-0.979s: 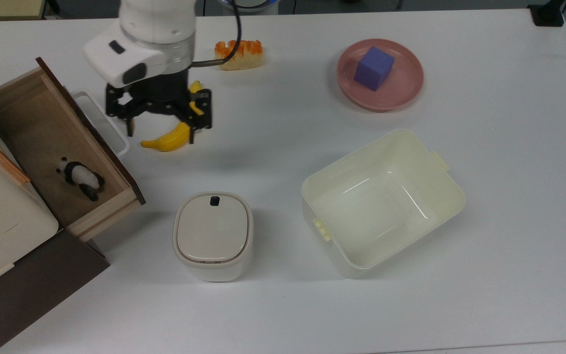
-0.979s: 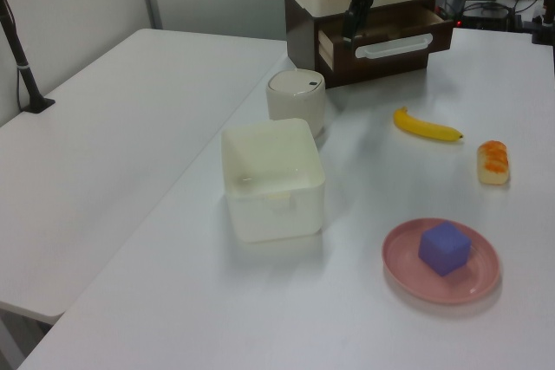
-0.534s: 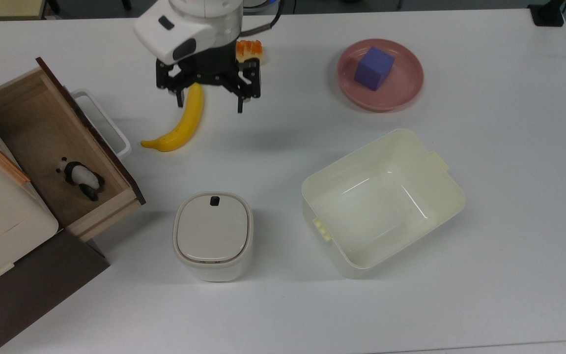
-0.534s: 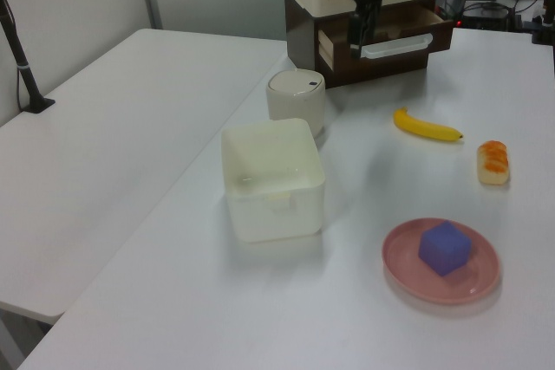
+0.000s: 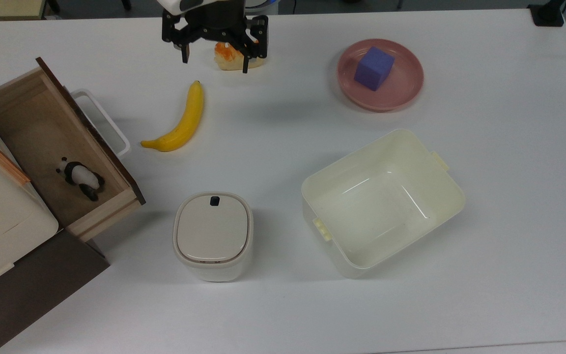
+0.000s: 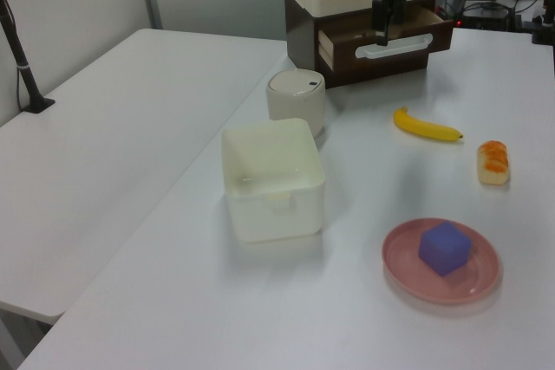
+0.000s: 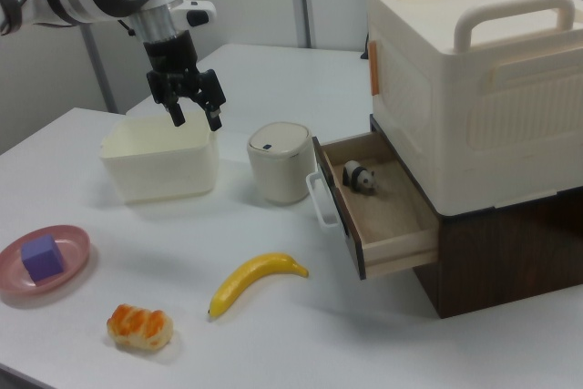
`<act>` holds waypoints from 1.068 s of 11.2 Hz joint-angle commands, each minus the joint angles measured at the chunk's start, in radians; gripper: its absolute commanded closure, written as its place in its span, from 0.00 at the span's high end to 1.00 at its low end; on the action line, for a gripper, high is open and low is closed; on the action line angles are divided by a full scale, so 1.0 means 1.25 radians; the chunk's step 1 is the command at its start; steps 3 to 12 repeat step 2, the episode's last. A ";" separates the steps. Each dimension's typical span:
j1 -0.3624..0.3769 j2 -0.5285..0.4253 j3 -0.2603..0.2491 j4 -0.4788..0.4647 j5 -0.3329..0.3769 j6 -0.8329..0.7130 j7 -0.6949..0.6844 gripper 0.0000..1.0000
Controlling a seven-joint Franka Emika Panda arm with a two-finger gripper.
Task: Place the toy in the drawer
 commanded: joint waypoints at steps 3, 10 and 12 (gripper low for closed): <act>0.025 -0.034 -0.026 -0.031 0.016 -0.010 0.001 1.00; 0.025 -0.034 -0.026 -0.031 0.016 -0.010 0.001 1.00; 0.025 -0.034 -0.026 -0.031 0.016 -0.010 0.001 1.00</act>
